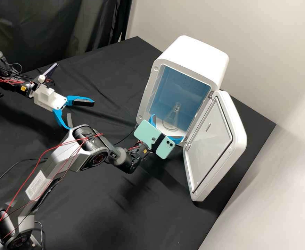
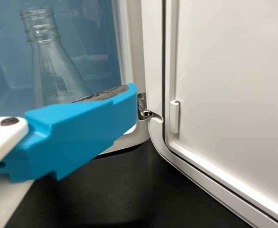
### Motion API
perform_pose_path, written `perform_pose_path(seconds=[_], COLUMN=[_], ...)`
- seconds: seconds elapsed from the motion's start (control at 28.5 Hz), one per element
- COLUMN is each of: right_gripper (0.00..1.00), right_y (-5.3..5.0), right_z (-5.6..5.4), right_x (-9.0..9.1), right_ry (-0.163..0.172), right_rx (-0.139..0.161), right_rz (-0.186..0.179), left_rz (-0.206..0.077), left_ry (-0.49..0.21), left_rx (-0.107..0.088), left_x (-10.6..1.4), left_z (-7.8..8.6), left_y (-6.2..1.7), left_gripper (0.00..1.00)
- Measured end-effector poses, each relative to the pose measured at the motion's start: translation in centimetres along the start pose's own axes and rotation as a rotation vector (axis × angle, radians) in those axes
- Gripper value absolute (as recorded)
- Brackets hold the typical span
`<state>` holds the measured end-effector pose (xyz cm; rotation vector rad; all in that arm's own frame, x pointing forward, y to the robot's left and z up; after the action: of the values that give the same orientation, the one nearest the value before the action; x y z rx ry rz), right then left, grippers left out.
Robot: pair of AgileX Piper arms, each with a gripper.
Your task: Take the flask out of the incubator
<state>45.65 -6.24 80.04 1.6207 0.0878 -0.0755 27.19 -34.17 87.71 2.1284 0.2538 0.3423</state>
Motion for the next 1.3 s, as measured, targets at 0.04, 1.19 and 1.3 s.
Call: perform_pose_path(seconds=[0.04, 1.19, 1.3], right_gripper=[1.0, 1.0, 1.0], right_y=[0.0, -0.2, 0.2], right_z=[-0.2, 0.0, -0.2], right_x=[0.2, 6.2, 6.6], right_ry=[0.007, 0.001, 0.013], right_rx=[-0.002, -0.045, -0.039], right_rz=[0.002, -0.025, -0.025], left_rz=[0.003, 0.049, 0.047], left_ry=[0.0, 0.005, 0.0], left_rx=[0.0, 0.012, 0.015], left_x=[0.0, -0.3, -0.3], left_z=[0.0, -0.3, -0.3], left_y=[0.07, 1.45, 1.44], left_gripper=[1.0, 1.0, 1.0])
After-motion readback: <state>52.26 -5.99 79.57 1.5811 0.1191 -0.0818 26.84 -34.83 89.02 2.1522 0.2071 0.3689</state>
